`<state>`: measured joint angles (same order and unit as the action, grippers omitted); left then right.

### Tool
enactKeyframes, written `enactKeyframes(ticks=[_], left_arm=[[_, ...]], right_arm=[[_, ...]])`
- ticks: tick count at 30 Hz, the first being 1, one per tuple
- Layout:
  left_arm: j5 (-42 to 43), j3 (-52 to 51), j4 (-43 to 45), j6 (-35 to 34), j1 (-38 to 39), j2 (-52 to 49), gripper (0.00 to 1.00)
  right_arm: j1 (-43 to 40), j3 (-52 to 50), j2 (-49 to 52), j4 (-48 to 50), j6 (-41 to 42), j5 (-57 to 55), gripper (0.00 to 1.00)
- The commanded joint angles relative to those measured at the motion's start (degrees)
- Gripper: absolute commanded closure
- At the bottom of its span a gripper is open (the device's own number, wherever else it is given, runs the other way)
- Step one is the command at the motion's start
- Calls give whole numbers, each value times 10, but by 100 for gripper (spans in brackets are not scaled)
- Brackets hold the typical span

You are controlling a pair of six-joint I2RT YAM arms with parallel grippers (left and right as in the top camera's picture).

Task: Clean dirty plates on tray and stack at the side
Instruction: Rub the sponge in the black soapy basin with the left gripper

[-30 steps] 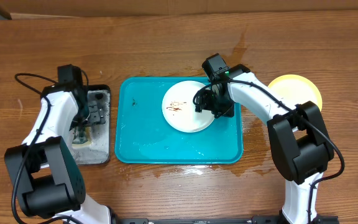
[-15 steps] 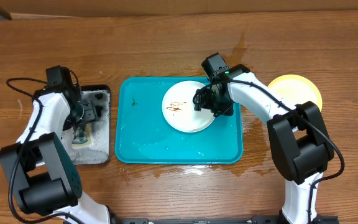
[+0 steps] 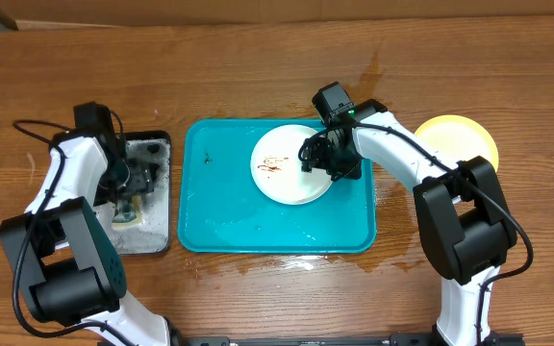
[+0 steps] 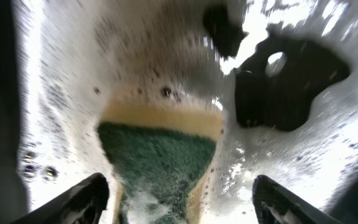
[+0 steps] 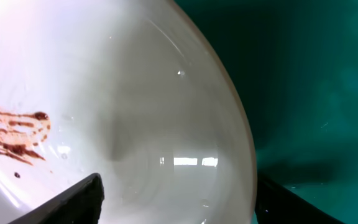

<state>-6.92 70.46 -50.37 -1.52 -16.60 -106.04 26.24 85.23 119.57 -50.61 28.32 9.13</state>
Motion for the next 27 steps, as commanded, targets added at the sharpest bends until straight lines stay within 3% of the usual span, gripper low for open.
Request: enactKeyframes(ticks=[1, 7, 11, 12, 14, 16, 19, 23, 25, 27], left_arm=[[-8, 17, -4, -16, 0, 7, 21], [-10, -41, 41, -26, 0, 6, 12], [-36, -58, 48, -27, 0, 6, 13], [-42, -59, 52, -32, 0, 6, 14], [-38, -59, 64, -32, 0, 6, 17], [-36, -63, 78, -32, 0, 6, 19], [-36, -74, 104, -32, 0, 6, 31], [-15, -82, 133, -32, 0, 6, 65], [18, -82, 141, -32, 0, 6, 70], [40, -81, 148, -32, 0, 6, 68]], right_arm=[[2, 0, 1, 0, -3, -2, 29], [4, -44, 1, 63, -3, -42, 30], [4, -71, 1, 89, -3, -42, 43], [4, -77, 1, 97, -3, -42, 54], [4, -80, 1, 103, -3, -42, 64], [4, -80, 1, 103, -3, -42, 69], [4, -80, 1, 103, -3, -42, 69], [4, -80, 1, 102, -3, -42, 69], [4, -80, 1, 103, -3, -42, 65], [3, -80, 1, 111, -5, -42, 59]])
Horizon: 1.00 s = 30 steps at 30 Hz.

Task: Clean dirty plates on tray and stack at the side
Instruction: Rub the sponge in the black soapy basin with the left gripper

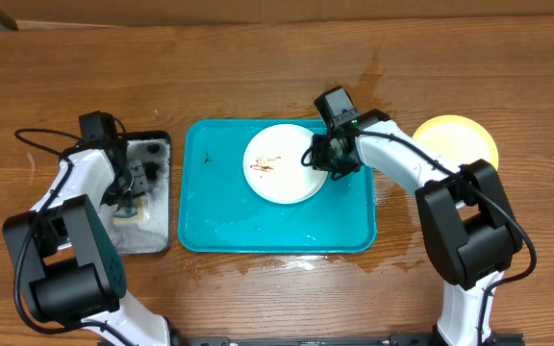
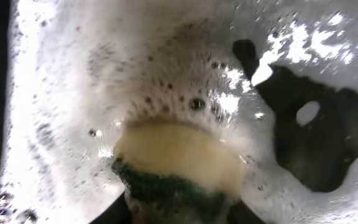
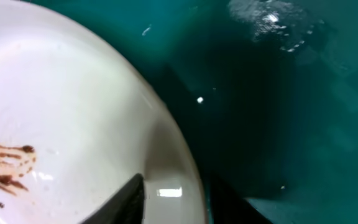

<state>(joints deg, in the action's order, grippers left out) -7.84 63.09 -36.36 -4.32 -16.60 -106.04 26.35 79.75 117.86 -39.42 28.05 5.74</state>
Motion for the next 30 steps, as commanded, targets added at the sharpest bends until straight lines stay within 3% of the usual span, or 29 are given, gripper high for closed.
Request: enactKeyframes(ticks=[1, 3, 6, 10, 17, 22, 23, 24, 26, 30], left_arm=[[49, -5, 9, -4, 0, 6, 68], [44, 0, 7, -4, -2, 6, 67], [33, 5, -19, -4, -8, 6, 35], [32, 5, -78, -4, -10, 6, 27], [38, 5, -106, -4, -8, 6, 62], [34, 5, -88, -4, -8, 6, 68], [33, 5, -86, -4, -8, 6, 62], [28, 5, -85, -4, -8, 6, 36], [21, 5, -86, -4, -8, 6, 28], [20, 5, -80, -4, -8, 6, 25]], right_arm=[[1, -24, 18, 5, -12, -8, 57], [-2, -24, 18, 17, -28, -8, 53], [-5, -22, 18, 14, -28, -8, 53], [-5, -22, 18, 4, -28, -8, 53], [-5, -22, 18, 4, -28, -8, 51], [-5, -22, 18, 17, -28, -17, 49], [-5, -22, 18, 21, -28, -22, 48], [-6, -22, 18, 28, -28, -34, 43], [-6, -22, 18, 37, -28, -40, 40], [-6, -22, 18, 45, -28, -40, 40]])
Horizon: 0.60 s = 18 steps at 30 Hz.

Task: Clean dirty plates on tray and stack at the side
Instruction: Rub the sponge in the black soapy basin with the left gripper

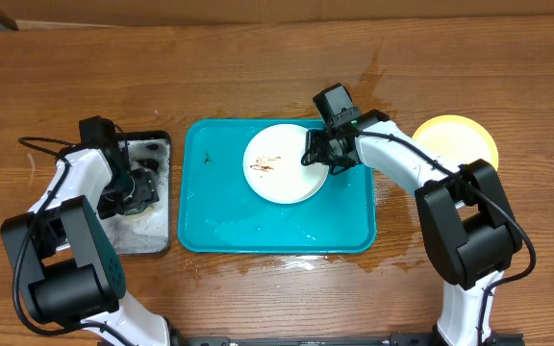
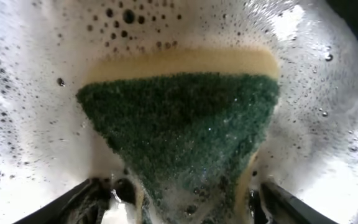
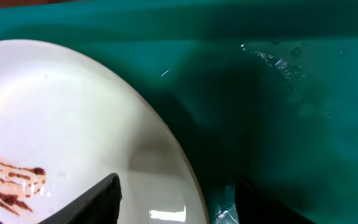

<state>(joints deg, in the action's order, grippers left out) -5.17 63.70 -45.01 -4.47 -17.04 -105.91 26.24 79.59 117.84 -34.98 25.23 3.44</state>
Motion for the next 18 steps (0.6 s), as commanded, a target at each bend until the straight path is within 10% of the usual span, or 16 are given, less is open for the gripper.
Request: enactKeyframes(ticks=[1, 9, 18], left_arm=[[-6, -1, 7, -3, -3, 5, 26], [-5, -1, 7, -3, -3, 5, 41], [-7, -1, 7, -3, -3, 5, 56]], right_arm=[[-5, -23, 19, 4, 0, -17, 41], [-1, -28, 20, -7, 8, -17, 88], [-1, -28, 20, -41, 35, -28, 96]])
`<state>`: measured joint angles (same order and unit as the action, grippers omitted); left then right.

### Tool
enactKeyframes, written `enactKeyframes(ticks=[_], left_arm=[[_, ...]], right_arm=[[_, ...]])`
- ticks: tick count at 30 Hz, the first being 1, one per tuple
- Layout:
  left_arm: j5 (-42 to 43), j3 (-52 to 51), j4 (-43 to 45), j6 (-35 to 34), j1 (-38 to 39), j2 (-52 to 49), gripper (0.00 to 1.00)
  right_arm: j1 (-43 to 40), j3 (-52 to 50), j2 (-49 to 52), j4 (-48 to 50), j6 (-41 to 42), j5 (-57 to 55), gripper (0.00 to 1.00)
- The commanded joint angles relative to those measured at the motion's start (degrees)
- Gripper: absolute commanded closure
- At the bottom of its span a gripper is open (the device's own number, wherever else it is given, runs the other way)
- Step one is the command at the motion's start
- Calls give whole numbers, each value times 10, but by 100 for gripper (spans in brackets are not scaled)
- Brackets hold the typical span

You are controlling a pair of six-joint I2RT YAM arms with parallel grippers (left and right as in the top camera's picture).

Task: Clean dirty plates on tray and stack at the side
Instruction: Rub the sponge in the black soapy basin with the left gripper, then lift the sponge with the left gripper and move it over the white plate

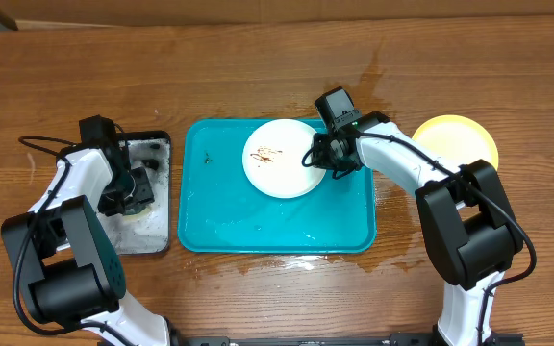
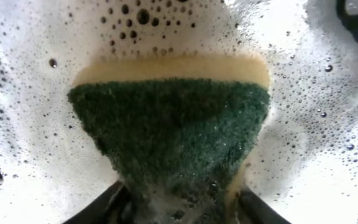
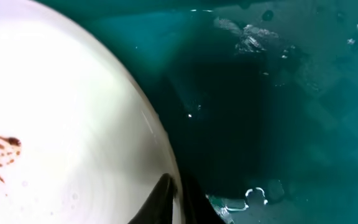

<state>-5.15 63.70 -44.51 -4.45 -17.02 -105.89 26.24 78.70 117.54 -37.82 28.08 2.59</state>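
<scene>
A white plate (image 1: 279, 159) with a brown stain (image 1: 268, 153) lies on the teal tray (image 1: 210, 207). My right gripper (image 1: 321, 154) is at the plate's right edge. In the right wrist view the gripper (image 3: 178, 196) is shut on the white plate's (image 3: 55, 124) rim, one finger above it and one below. My left gripper (image 1: 133, 188) is down in the soapy tray (image 1: 157, 231) at the left. In the left wrist view it (image 2: 179, 208) is shut on the green and yellow sponge (image 2: 166, 118), which lies in foam.
A yellow plate (image 1: 460, 139) lies on the wooden table to the right of the teal tray. Water pools on the teal tray's floor (image 3: 291, 124) and along its front edge. The black soapy tray stands close against the teal tray's left side.
My right fingers, open on both sides of the plate's rim before, are now shut on it, and the plate has shifted slightly. My left fingers have drawn in against the sponge.
First both grippers were open, the left over the sponge in the foam and the right over the plate. Then both had narrowed, on the sponge and on the rim. Then both stood open again. Now each is shut on its thing.
</scene>
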Motion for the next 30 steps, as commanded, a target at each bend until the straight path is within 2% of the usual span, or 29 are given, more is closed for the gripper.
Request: enactKeyframes(ticks=[1, 5, 7, 8, 9, 12, 14, 16, 18, 19, 25, 30], left_arm=[[-10, -1, 2, -3, -3, 5, 56], [-13, -7, 29, -9, -3, 3, 47], [-12, -12, 45, -19, -3, 2, 25], [-12, -15, 52, -23, -3, 2, 24], [-12, -17, 57, -23, -3, 2, 26], [-14, -17, 60, -22, -3, 2, 46], [-11, -17, 60, -23, -3, 2, 52], [-10, -17, 60, -22, -3, 2, 69], [-10, -16, 60, -22, -3, 3, 93], [-10, -14, 59, -22, -3, 3, 96], [-12, 59, -31, -21, -11, 18, 96], [-12, 96, -67, -10, -11, 74, 96]], right_arm=[[-1, -19, 23, -11, 7, -19, 96], [-1, -19, 23, -11, 7, -19, 96], [-1, -19, 23, -11, 7, -18, 96], [-1, -19, 23, -11, 7, -16, 96], [-1, -19, 23, -11, 7, -14, 96], [-1, -19, 23, -10, 6, -12, 96], [-1, -19, 23, -10, 6, -9, 96], [-1, -19, 23, -10, 6, -8, 96], [-1, -19, 23, -10, 6, -8, 96], [-1, -19, 23, -10, 6, -8, 96], [-2, -17, 23, -17, 4, -8, 96], [-2, -17, 23, -25, 4, -3, 96]])
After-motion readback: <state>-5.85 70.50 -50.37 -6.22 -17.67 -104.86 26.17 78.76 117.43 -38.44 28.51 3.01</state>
